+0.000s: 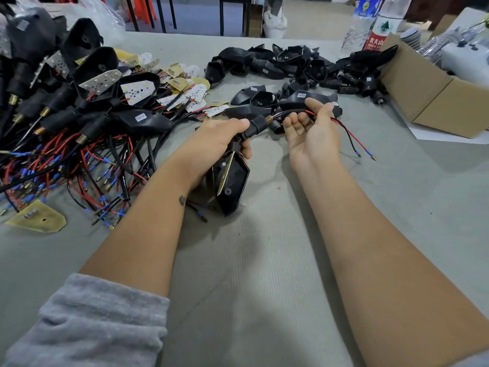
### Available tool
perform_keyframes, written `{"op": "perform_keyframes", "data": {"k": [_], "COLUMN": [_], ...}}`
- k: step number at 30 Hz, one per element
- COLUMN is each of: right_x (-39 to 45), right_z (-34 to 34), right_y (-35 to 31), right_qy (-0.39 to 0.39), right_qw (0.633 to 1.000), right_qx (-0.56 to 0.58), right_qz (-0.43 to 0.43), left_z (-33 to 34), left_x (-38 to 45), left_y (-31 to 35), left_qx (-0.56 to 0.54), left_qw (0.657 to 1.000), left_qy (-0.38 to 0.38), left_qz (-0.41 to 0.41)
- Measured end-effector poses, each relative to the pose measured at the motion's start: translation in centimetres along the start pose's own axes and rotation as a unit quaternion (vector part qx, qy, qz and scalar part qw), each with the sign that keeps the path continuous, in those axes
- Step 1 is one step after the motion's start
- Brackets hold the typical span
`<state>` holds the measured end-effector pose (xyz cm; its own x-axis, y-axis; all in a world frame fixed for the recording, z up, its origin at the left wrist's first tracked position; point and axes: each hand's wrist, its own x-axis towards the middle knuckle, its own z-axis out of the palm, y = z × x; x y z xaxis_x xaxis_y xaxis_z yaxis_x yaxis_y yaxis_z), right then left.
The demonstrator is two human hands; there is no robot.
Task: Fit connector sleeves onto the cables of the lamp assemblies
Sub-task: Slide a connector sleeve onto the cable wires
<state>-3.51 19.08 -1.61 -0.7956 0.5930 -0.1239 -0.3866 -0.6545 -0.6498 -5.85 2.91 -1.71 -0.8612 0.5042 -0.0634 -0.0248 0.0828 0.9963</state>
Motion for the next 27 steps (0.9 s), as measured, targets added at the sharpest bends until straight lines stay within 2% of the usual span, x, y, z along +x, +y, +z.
{"op": "perform_keyframes", "data": {"k": [4,7,9,12,14,17,23,27], "right_x": [0.0,-0.1,-0.5,-1.6,-2.1,-2.2,-2.5,-2.8], "right_z": [0.0,0.3,0.4,0.8,1.0,0.8,0.6,0.6], "right_y": [0.0,0.3,0.6,1.2,1.2,0.8,0.7,0.4], "right_qy": [0.008,-0.026,-0.072,-0.191,-0.258,-0.316,-0.325,-0.322], "right_qw": [1.000,0.998,0.990,0.943,0.917,0.898,0.868,0.886], "right_qx": [-0.005,-0.048,-0.120,-0.268,-0.297,-0.294,-0.370,-0.322], "right_qz": [0.006,0.018,0.033,0.043,0.068,0.082,0.064,0.089], "left_z": [-0.1,-0.1,0.0,0.2,0.4,0.5,1.0,1.1], "left_x": [0.2,0.4,0.4,0.4,0.3,0.2,0.5,0.7], "left_y": [-0.1,-0.2,-0.2,-0.3,-0.3,-0.2,-0.2,-0.2], "left_qx": [0.018,0.004,0.003,0.023,0.028,0.027,0.010,0.006], "left_qw": [1.000,0.998,0.998,0.997,0.997,0.995,0.984,0.980], "left_qy": [0.021,0.051,0.059,0.059,0.058,0.078,0.176,0.194], "left_qz": [0.011,0.020,0.028,0.046,0.052,0.050,0.029,0.032]}}
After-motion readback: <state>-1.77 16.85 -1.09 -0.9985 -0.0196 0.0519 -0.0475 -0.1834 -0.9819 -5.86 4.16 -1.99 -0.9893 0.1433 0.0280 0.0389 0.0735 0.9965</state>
